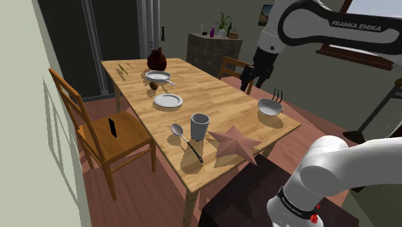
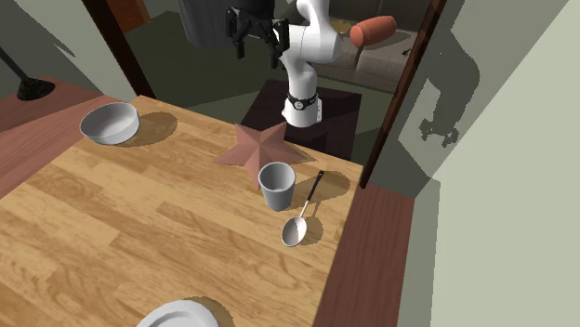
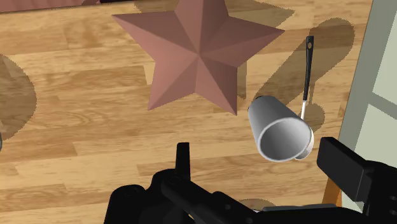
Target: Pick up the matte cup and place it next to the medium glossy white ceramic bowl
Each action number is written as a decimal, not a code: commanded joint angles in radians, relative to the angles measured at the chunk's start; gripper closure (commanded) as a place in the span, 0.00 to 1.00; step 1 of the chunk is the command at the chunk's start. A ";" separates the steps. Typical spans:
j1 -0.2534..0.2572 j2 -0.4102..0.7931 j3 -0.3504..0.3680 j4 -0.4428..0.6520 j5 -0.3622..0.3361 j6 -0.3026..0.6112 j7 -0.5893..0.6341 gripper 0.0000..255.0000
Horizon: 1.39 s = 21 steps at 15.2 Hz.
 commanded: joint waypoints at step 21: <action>0.138 0.623 -0.096 -0.009 0.190 0.584 -0.224 0.00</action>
